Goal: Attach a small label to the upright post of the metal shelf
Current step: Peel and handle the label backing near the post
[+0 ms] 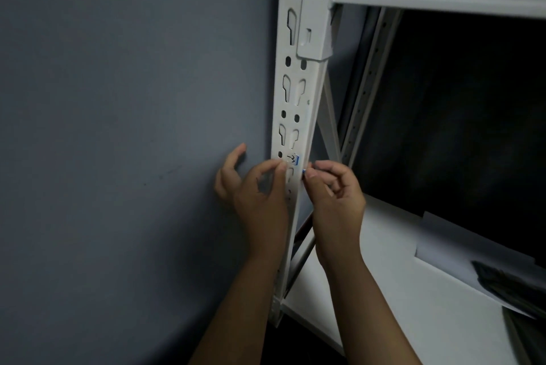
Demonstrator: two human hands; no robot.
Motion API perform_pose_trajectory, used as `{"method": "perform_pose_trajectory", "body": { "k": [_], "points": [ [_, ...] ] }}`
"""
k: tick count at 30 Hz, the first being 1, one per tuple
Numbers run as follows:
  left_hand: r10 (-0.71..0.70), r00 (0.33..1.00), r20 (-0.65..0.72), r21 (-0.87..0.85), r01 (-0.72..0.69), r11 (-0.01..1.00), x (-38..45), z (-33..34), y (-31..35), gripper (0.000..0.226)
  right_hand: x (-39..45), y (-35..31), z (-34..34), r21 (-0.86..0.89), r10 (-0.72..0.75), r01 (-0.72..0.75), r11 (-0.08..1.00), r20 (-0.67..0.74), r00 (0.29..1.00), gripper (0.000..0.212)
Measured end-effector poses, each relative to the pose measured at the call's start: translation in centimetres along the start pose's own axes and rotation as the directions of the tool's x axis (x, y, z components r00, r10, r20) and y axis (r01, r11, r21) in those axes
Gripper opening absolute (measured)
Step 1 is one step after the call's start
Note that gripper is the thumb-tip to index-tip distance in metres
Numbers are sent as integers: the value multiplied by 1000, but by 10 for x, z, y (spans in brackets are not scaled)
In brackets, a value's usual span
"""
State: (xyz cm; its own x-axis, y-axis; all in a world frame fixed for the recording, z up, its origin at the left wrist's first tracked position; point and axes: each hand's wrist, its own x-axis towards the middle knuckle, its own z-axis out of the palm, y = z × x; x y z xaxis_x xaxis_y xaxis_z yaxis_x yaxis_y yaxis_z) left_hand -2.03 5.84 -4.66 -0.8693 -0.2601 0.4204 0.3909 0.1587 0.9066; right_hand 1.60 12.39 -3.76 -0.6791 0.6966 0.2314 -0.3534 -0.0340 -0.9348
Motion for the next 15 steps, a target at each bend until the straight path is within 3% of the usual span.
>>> {"method": "perform_pose_trajectory", "body": {
  "k": [15],
  "points": [
    [31, 999, 12, 84, -32, 996, 1, 0, 7, 29, 5, 2, 14, 180, 97, -72, 981, -134, 986, 15]
  ]
}}
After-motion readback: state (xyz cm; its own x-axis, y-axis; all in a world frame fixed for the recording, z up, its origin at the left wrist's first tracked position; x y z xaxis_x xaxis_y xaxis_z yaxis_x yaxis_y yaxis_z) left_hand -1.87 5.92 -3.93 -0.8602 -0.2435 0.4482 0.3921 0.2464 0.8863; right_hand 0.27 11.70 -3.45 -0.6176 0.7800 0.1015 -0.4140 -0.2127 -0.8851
